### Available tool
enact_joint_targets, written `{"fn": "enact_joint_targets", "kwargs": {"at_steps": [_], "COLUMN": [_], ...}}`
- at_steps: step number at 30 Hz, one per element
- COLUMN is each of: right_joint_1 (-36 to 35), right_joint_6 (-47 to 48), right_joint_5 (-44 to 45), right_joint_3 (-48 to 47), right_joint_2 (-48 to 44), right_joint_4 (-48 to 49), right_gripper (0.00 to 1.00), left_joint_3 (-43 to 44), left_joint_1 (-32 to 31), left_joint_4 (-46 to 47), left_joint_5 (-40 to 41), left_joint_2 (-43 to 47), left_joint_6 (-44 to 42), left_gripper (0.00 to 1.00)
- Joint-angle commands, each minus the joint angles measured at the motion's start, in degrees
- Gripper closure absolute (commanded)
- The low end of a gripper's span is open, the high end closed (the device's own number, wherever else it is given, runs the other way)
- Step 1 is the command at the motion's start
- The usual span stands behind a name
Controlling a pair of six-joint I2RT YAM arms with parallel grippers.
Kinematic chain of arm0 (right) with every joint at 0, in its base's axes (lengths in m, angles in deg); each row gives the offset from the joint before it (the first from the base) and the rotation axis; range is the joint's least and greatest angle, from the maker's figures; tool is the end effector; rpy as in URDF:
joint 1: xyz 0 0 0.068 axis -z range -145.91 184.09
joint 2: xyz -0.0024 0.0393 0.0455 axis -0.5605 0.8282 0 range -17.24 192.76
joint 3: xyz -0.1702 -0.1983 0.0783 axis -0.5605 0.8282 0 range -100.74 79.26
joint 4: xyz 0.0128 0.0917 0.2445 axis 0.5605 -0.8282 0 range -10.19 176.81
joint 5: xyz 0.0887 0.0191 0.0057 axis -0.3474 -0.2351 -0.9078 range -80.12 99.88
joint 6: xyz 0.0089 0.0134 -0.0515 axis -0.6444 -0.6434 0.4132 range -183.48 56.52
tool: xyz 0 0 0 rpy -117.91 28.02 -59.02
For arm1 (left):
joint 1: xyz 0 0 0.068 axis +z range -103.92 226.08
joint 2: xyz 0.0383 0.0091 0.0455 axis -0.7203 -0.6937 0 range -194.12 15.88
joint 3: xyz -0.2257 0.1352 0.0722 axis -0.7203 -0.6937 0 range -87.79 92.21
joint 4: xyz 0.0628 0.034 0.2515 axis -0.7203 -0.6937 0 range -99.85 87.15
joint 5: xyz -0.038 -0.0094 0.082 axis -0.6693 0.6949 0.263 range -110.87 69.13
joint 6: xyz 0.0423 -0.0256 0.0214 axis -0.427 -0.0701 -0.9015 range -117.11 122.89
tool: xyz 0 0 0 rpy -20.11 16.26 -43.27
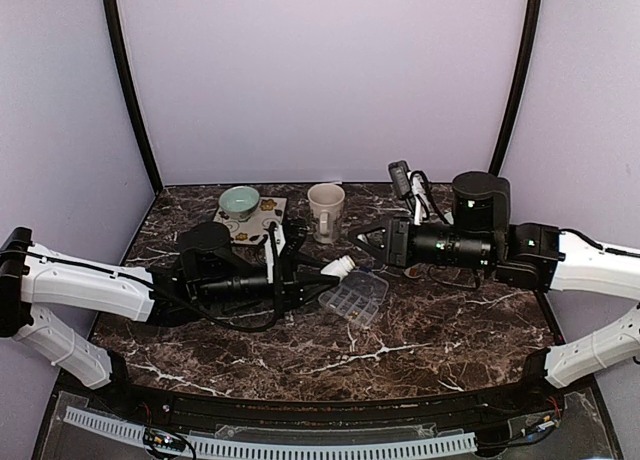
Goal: Sort the pills into containers
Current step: Place the lid of the pill bottle at the center of the board.
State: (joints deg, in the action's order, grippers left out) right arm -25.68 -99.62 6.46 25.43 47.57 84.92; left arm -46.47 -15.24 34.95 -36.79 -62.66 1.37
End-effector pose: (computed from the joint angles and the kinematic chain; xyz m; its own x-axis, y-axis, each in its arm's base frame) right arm 0.1324 0.2313 0.3401 -0.6166 0.1112 -0.7794 -0.6540 0.4788 0.5857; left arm 0.1389 -0.2740 0.2729 0.0306 -0.0029 -0.9995 0.9748 0.2211 0.0292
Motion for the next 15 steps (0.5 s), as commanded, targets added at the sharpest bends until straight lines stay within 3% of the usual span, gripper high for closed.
{"fn": "enact_joint_targets", "kwargs": {"at_steps": [1, 15], "right_joint_1": [0.4, 0.4], "right_joint_6": [-1.1, -2.9], "right_joint_5": [-2.3, -5.5], "right_joint_3": [-2.3, -2.9], "right_joint_2": [0.8, 2.8], "right_joint_4": [0.1, -1.0], "right_gripper": [1.0, 1.0], "left_joint_3": [1.9, 1.4], "left_joint_1": [-0.3, -0.3], "left_joint_4": [-0.4, -0.1], "left_joint_5": [-1.1, -0.7], "left_joint_2": [1.5, 2.9], "left_joint_6": [-0.9, -1.7], "left_gripper": [1.0, 1.0]}}
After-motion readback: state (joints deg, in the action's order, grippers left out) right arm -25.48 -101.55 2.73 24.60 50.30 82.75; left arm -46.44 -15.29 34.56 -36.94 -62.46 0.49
